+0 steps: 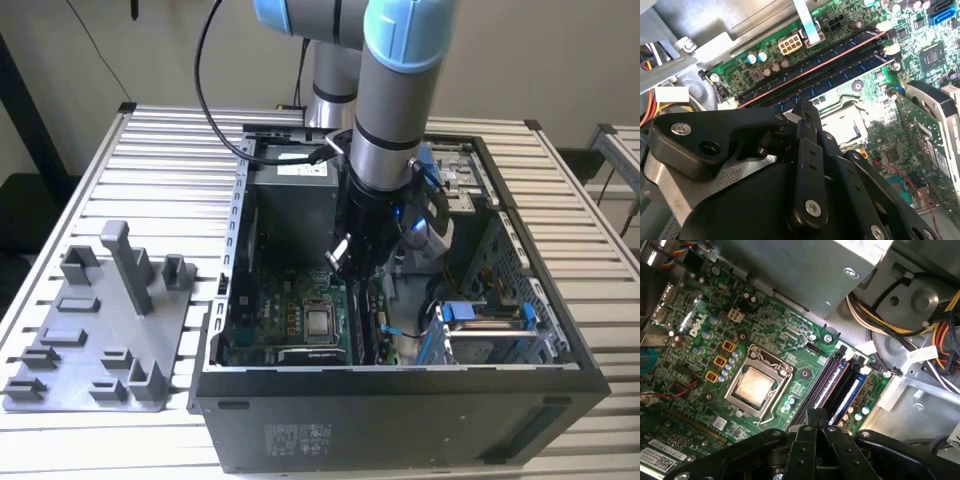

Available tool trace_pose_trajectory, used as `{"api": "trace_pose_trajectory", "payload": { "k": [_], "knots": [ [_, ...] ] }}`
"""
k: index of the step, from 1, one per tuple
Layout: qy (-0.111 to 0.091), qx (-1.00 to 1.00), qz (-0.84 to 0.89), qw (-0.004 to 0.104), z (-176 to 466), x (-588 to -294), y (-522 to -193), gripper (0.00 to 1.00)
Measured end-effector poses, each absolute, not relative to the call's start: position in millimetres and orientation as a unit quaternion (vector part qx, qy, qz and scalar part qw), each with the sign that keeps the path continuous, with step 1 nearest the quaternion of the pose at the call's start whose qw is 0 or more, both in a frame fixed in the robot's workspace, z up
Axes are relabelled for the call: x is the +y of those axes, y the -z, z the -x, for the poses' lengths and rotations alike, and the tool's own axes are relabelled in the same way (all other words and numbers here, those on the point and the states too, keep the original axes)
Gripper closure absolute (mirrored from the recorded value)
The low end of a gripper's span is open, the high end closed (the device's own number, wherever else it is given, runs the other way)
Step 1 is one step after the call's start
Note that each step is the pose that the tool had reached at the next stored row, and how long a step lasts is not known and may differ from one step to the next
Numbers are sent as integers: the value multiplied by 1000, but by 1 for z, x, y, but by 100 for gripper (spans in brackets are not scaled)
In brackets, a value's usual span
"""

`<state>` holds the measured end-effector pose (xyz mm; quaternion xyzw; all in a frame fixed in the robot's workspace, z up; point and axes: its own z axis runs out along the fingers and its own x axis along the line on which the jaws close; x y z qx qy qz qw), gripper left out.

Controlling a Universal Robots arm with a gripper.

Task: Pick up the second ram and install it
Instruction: 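Press down the second ram until it locks into place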

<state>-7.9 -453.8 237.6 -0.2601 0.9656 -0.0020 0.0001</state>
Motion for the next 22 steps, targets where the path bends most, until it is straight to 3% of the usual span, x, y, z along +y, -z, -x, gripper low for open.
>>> {"api": "trace_pose_trajectory", "payload": {
  "k": [22],
  "knots": [
    [2,941,337,0,8,-454,-238,89]
  ]
}}
